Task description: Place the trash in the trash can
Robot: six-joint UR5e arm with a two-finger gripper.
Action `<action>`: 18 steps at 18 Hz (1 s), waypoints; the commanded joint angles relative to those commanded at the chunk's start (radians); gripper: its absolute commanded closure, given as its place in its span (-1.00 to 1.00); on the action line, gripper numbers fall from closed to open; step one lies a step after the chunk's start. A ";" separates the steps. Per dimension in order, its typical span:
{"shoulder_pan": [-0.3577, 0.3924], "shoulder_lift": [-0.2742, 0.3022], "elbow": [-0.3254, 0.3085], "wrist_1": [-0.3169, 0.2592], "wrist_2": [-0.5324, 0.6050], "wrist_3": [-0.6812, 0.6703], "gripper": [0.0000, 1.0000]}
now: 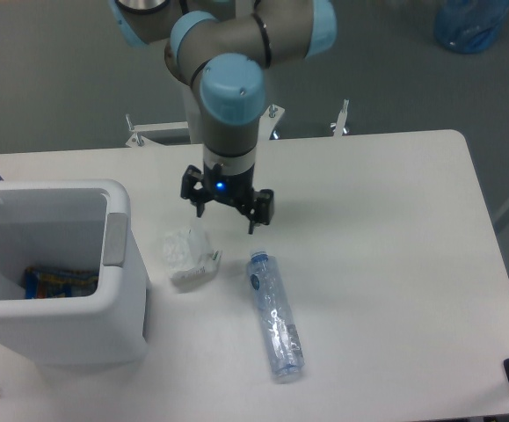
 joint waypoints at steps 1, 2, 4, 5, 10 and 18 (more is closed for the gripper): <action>-0.006 -0.008 -0.002 0.000 0.002 -0.002 -1.00; -0.011 -0.018 0.000 0.002 0.003 -0.005 -1.00; -0.015 -0.034 -0.002 0.000 0.003 -0.012 -1.00; -0.023 -0.043 -0.002 0.000 0.005 -0.018 -1.00; -0.028 -0.089 -0.002 0.000 0.009 -0.029 -1.00; -0.029 -0.104 -0.005 0.000 0.006 -0.034 -1.00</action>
